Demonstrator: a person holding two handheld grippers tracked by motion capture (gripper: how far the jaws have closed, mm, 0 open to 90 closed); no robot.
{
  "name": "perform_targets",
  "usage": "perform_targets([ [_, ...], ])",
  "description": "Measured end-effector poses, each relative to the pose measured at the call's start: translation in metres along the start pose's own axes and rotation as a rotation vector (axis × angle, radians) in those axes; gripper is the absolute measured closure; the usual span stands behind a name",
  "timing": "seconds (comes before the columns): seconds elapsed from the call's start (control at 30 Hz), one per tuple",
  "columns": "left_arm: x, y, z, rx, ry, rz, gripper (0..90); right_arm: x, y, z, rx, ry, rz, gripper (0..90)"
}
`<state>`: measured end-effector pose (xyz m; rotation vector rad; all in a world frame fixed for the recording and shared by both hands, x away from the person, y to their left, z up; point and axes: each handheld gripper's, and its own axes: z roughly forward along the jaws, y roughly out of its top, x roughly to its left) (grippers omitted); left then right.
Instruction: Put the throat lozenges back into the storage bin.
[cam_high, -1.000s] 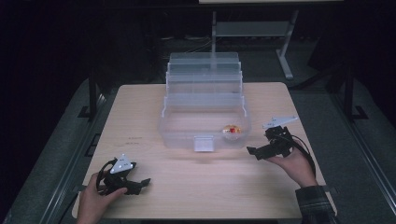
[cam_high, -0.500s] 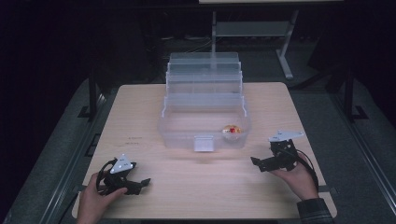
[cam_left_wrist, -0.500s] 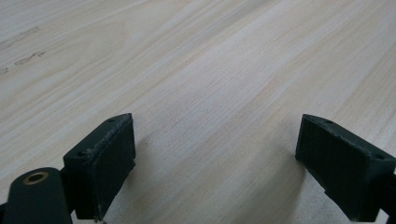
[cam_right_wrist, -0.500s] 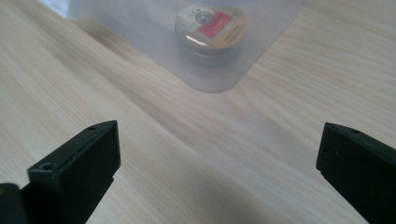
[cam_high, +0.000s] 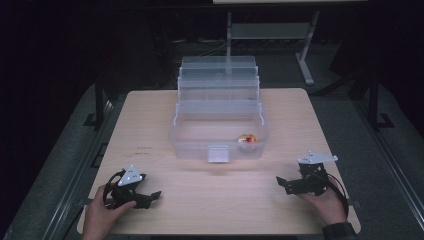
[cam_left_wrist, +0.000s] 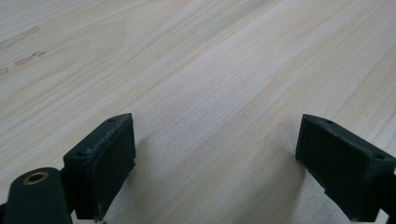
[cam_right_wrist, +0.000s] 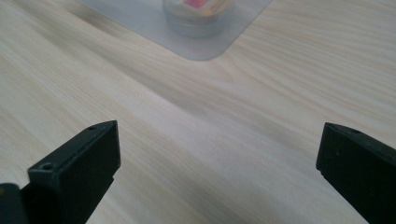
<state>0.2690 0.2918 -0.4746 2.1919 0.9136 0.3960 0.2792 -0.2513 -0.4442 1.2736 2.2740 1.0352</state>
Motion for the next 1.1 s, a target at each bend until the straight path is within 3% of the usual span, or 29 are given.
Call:
perform_targets([
  [0.33,0.000,0.000,0.000,0.000,0.000,0.000,11.2,-0.010,-0.031,-0.007,0.016,-0.027,0.042,0.0],
  [0.63,0.000,0.000,0.000,0.000,0.000,0.000,11.2,-0.019,-0.055,-0.011,0.025,-0.084,0.052,0.0],
  [1.1,0.000,0.000,0.000,0.001,0.008,-0.006,11.1,-0.020,-0.058,-0.006,0.048,-0.094,0.049,0.0],
])
